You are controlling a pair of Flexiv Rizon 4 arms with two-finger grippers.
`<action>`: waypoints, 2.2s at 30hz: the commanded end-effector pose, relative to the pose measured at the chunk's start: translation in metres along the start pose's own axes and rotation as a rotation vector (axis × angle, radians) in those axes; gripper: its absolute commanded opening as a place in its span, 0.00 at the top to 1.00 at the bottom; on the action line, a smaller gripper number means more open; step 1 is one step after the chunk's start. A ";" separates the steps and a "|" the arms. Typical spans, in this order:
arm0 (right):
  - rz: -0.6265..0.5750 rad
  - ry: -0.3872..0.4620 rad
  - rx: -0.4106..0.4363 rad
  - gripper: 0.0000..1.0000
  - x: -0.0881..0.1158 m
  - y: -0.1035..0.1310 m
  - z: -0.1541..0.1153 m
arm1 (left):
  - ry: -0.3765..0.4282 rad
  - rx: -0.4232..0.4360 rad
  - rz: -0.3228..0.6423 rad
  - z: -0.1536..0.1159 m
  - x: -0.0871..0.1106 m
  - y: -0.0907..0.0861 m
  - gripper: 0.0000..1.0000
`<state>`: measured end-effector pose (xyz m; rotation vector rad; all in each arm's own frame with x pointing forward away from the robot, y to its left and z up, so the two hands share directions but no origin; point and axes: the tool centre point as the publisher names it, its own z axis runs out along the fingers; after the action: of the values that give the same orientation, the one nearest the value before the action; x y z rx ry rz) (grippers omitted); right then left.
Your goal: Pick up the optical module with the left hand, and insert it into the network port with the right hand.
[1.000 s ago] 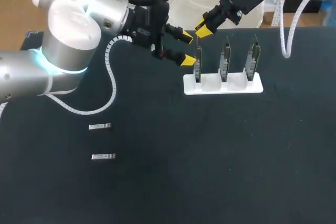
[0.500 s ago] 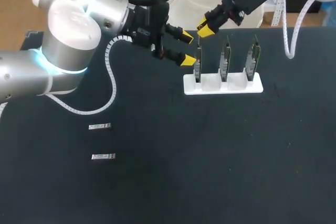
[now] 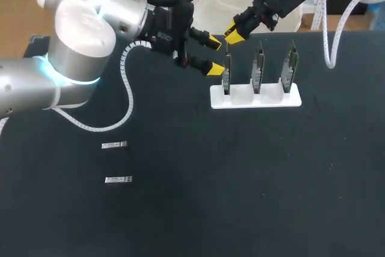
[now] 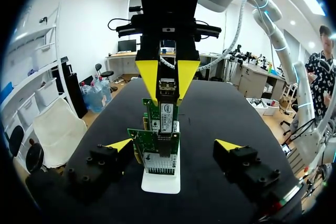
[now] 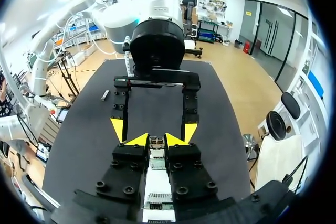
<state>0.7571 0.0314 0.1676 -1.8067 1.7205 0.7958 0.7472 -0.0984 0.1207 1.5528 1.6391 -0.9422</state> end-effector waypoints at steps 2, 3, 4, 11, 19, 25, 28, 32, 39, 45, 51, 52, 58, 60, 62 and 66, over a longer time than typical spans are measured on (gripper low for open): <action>0.003 0.004 0.001 1.00 0.002 0.000 0.002 | 0.005 0.002 -0.002 0.001 -0.001 0.001 0.00; 0.004 0.004 0.001 1.00 0.002 0.000 0.003 | 0.005 0.002 -0.002 0.001 -0.001 0.001 0.00; 0.005 0.004 0.001 1.00 0.002 0.000 0.003 | 0.005 0.002 -0.002 0.001 -0.001 0.001 0.00; 0.017 0.009 0.004 1.00 0.006 0.001 0.005 | 0.005 0.002 -0.002 0.001 -0.001 0.001 0.00; 0.015 -0.009 0.021 1.00 0.002 0.001 0.001 | 0.005 0.002 -0.002 0.001 -0.001 0.001 0.00; 0.009 -0.011 0.029 1.00 -0.001 0.001 -0.001 | 0.005 0.002 -0.002 0.001 -0.001 0.001 0.00; 0.010 -0.009 0.032 1.00 0.000 0.002 0.000 | 0.005 0.002 -0.002 0.001 -0.001 0.001 0.00; 0.014 -0.008 0.034 1.00 0.000 0.003 0.001 | 0.005 0.002 -0.002 0.001 -0.001 0.001 0.00; 0.018 -0.006 0.040 1.00 0.000 0.003 0.002 | 0.005 0.002 -0.002 0.001 -0.001 0.001 0.00; 0.026 0.007 0.047 1.00 0.003 0.003 0.004 | 0.005 0.002 -0.002 0.001 -0.001 0.001 0.00; 0.022 -0.002 0.053 1.00 0.001 0.003 0.001 | 0.005 0.002 -0.002 0.001 -0.001 0.001 0.00; 0.019 -0.003 0.054 1.00 0.000 0.002 0.000 | 0.005 0.002 -0.002 0.001 -0.001 0.001 0.00; 0.009 -0.003 0.059 1.00 -0.003 0.000 -0.002 | 0.005 0.002 -0.002 0.001 -0.001 0.001 0.00; 0.010 -0.002 0.058 1.00 -0.002 -0.002 -0.002 | 0.005 0.002 -0.002 0.001 -0.001 0.001 0.00; 0.012 0.000 0.057 1.00 -0.001 -0.003 -0.001 | 0.005 0.002 -0.002 0.001 -0.001 0.001 0.00; 0.017 0.001 0.053 1.00 0.000 -0.004 0.001 | 0.005 0.002 -0.002 0.001 -0.001 0.001 0.00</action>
<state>0.7589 0.0311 0.1682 -1.7593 1.7434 0.7467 0.7472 -0.0984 0.1207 1.5529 1.6389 -0.9422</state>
